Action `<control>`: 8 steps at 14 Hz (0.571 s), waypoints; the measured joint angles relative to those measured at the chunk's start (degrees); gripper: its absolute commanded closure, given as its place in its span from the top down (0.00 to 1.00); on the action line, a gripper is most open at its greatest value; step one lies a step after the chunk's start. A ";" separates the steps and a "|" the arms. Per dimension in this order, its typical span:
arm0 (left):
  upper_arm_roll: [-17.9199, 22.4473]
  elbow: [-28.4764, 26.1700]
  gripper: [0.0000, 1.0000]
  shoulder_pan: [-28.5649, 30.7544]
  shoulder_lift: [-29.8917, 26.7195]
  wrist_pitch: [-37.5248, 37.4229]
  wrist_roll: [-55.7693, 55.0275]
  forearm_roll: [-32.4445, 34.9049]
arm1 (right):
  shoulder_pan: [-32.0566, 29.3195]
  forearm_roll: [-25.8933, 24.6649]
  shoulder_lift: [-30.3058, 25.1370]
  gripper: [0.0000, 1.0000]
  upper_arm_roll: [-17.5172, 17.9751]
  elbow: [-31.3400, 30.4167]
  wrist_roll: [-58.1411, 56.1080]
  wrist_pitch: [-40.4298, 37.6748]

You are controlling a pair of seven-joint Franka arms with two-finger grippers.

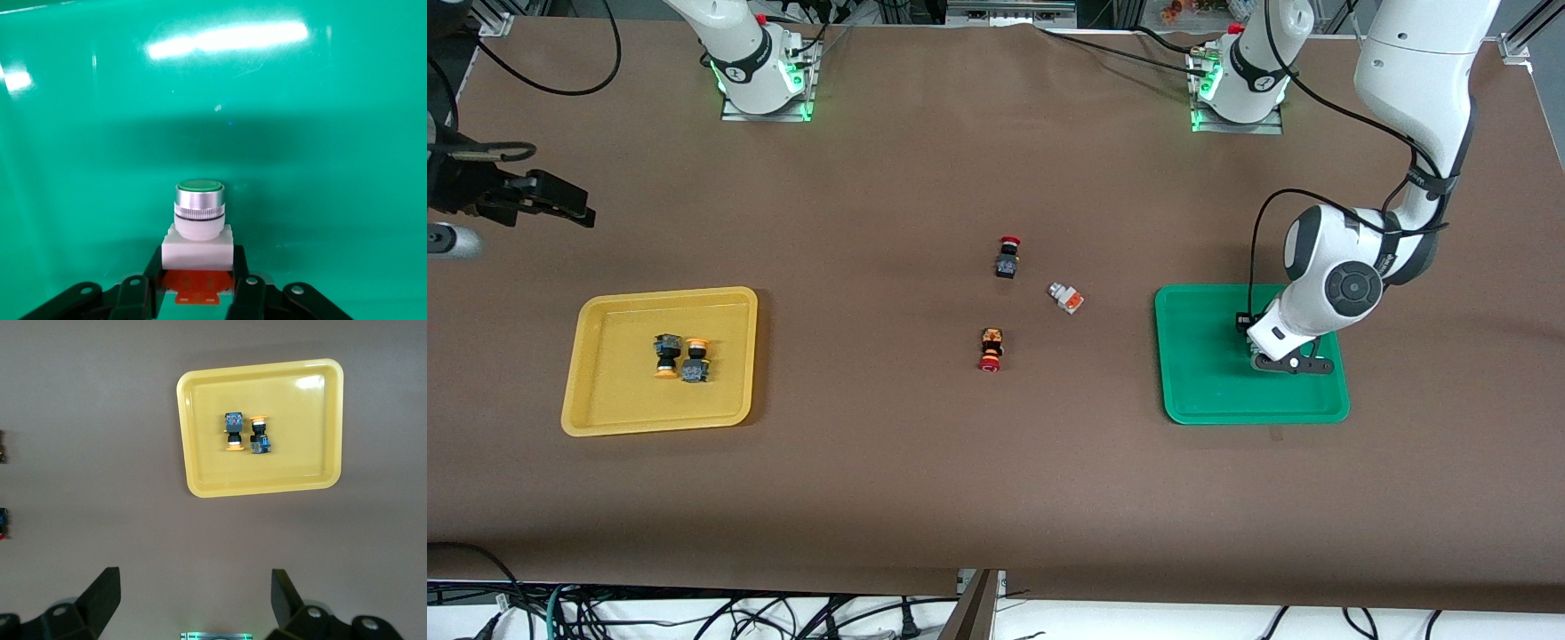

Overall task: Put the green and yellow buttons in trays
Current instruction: 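Reach the left gripper to the second white button and grasp it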

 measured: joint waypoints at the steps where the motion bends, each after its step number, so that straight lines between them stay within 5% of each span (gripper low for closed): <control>1: 0.00 0.02 1.00 0.01 0.09 -0.01 0.00 0.00 | -0.13 -0.07 -0.24 1.00 0.00 -0.39 -0.01 0.10; 5: -0.97 2.19 1.00 0.28 0.21 -2.53 -0.11 -0.70 | -0.16 -0.39 -0.08 1.00 0.39 -0.48 -0.04 0.53; 8: -3.08 10.38 1.00 0.22 -0.71 -15.96 -0.72 -8.38 | -0.16 -0.59 -0.08 1.00 0.60 -0.47 -0.04 0.63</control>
